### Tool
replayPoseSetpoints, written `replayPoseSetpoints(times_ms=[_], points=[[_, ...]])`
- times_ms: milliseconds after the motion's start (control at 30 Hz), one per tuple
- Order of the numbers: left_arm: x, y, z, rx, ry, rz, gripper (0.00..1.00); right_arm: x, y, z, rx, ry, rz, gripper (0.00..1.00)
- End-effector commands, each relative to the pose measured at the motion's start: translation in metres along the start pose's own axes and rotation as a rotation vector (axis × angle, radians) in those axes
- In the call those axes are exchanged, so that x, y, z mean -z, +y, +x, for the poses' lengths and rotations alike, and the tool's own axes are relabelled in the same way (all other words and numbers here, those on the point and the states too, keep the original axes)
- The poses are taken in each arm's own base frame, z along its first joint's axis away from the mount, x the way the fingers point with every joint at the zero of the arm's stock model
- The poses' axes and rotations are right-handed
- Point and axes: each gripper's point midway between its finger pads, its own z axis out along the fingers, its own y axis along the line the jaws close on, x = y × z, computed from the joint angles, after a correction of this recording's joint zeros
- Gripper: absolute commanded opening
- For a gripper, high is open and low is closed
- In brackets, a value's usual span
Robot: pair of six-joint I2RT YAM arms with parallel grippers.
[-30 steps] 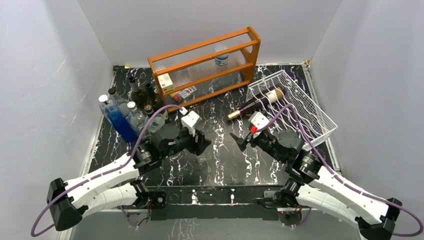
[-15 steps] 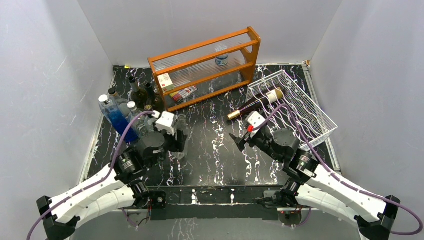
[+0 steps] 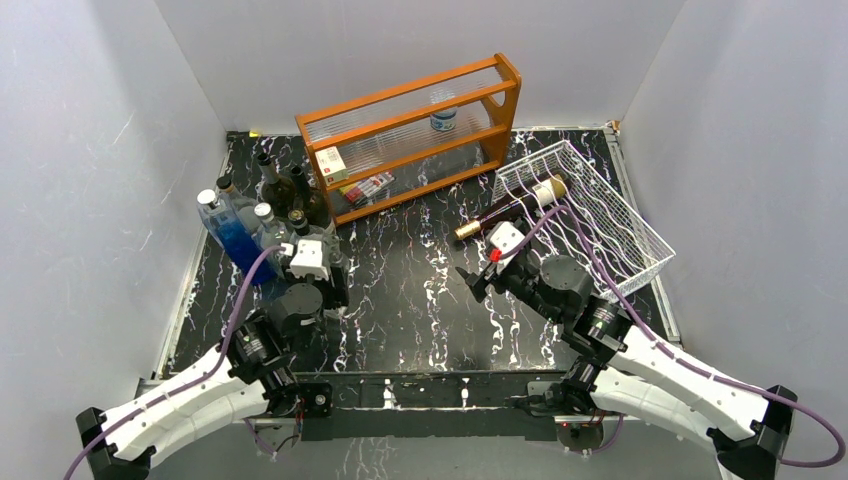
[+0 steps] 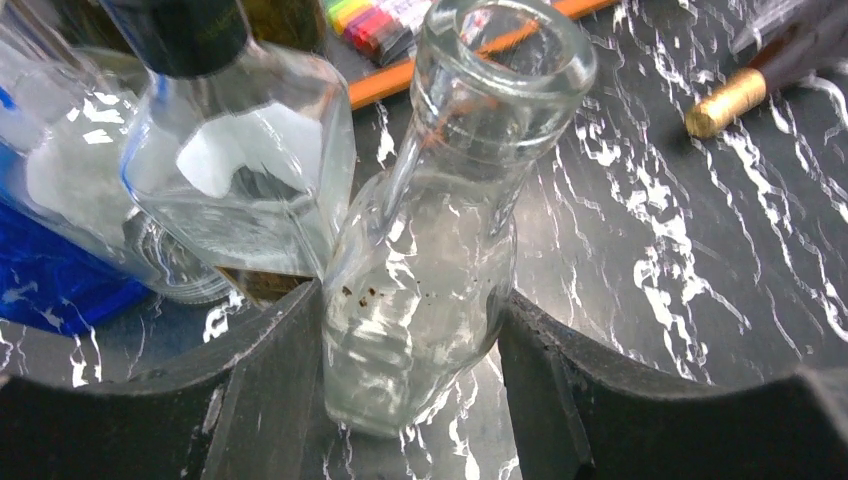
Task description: Take the wine bottle off the wine rack
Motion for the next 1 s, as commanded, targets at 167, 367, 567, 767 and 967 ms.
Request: replayPoseSetpoints(times_ms=[167,367,567,767,967], points=[[-0.006,-0.001,-0.009,0.1,-0.092,-0.018,0.2,-0.001,-0.003,-0.019,-0.018,-0.073,0.015,0.98],[-0.005,0.005,0.001,0.124,-0.07,-0.042,0.27,0.0,-0.002,-0.017,-0.029,-0.072,0.009,0.98],[0.001,0.016,0.009,0.132,-0.025,-0.082,0.64,0.001,0.0,-0.017,-0.04,-0.076,0.003,0.98],[0.005,0.013,0.006,0.139,-0.016,-0.058,0.91,-0.001,0.004,-0.009,-0.058,-0.062,-0.006,0.98],[0.007,0.007,-0.002,0.145,0.004,-0.038,0.98,-0.002,0.003,-0.005,-0.084,-0.055,0.008,0.98]])
